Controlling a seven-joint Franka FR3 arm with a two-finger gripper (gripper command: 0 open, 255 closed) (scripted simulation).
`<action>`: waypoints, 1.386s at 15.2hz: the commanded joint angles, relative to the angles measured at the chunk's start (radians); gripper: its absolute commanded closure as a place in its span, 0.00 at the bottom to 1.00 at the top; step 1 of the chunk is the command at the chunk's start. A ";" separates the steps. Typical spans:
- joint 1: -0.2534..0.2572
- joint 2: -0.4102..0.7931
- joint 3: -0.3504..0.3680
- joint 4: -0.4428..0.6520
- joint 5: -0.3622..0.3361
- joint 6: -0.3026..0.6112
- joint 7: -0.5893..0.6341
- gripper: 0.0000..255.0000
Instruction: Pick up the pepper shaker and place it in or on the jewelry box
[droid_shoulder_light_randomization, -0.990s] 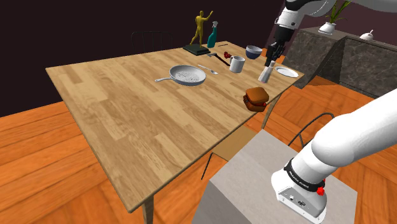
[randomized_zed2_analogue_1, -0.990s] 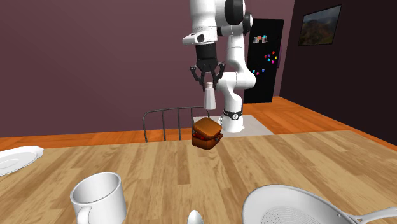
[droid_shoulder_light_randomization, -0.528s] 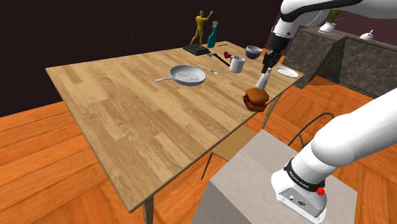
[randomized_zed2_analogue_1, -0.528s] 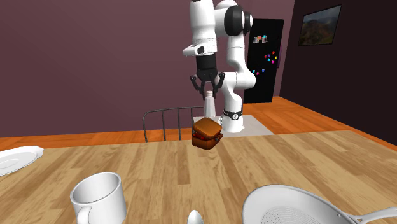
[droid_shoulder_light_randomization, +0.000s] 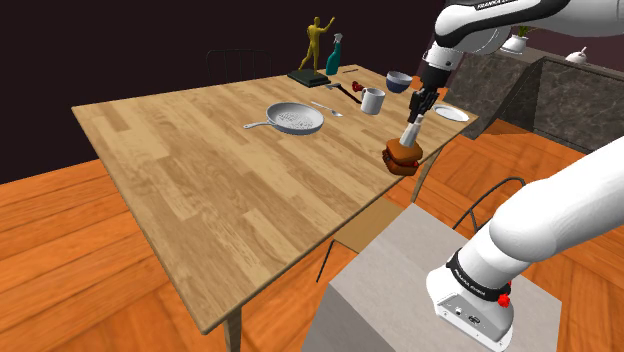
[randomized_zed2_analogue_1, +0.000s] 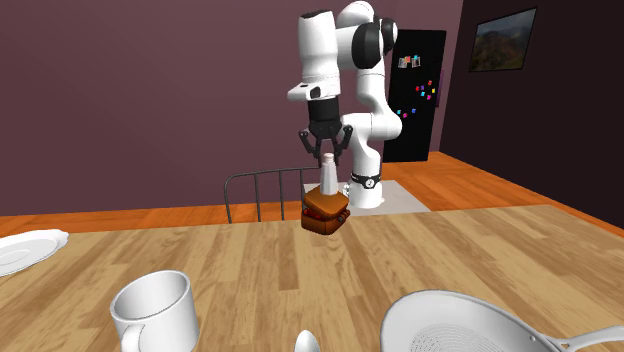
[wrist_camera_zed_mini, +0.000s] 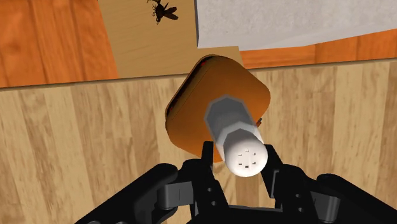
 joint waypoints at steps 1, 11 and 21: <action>0.000 0.000 0.000 -0.001 0.000 0.002 0.000 1.00; 0.000 -0.005 0.001 0.029 -0.001 -0.033 0.001 0.00; 0.000 -0.010 0.004 0.118 -0.001 -0.127 0.002 0.00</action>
